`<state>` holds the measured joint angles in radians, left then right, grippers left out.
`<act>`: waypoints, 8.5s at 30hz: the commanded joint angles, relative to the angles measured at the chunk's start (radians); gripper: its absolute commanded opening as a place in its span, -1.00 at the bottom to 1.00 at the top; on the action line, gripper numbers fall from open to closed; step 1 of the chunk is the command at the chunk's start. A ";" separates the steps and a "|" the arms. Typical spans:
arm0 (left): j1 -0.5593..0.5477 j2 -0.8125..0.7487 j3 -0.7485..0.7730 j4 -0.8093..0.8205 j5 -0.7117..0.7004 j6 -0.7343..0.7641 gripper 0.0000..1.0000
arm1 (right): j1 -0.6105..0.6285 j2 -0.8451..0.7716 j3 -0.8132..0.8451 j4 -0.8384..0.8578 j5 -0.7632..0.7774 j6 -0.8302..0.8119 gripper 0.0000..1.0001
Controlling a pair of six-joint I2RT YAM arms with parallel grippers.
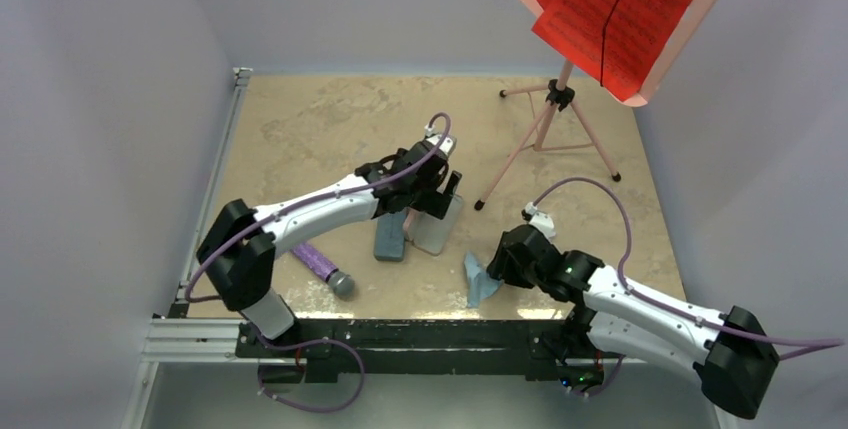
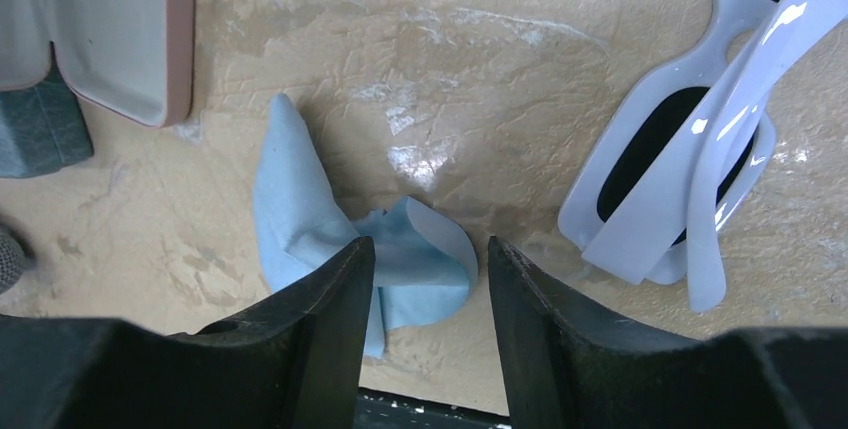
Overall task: Organize the sunglasses
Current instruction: Place the opened sunglasses case at the center of the board, then pick up the glasses cleaning cloth from the corner of the board, then adjust the glasses cleaning cloth at the center of the board, then pick up the glasses cleaning cloth from the corner of the board, then fold the glasses cleaning cloth at the center of the board.
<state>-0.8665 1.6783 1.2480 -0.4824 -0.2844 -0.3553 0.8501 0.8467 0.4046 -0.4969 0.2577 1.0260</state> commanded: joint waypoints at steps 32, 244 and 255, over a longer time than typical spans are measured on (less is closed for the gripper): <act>-0.038 -0.924 -0.841 0.511 0.470 -0.474 0.98 | -0.006 -0.081 0.145 -0.144 -0.123 0.025 -1.00; -0.258 0.010 -0.048 -0.191 0.079 -0.687 0.21 | -0.002 0.245 0.230 -0.155 0.007 0.051 0.29; -0.256 0.034 -0.126 -0.086 0.044 -0.847 0.21 | -0.003 0.055 0.066 -0.074 -0.060 0.151 0.58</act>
<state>-1.1217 1.6981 1.1282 -0.6369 -0.2043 -1.1038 0.8497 0.9352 0.4965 -0.6117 0.2111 1.1160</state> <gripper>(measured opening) 0.633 0.787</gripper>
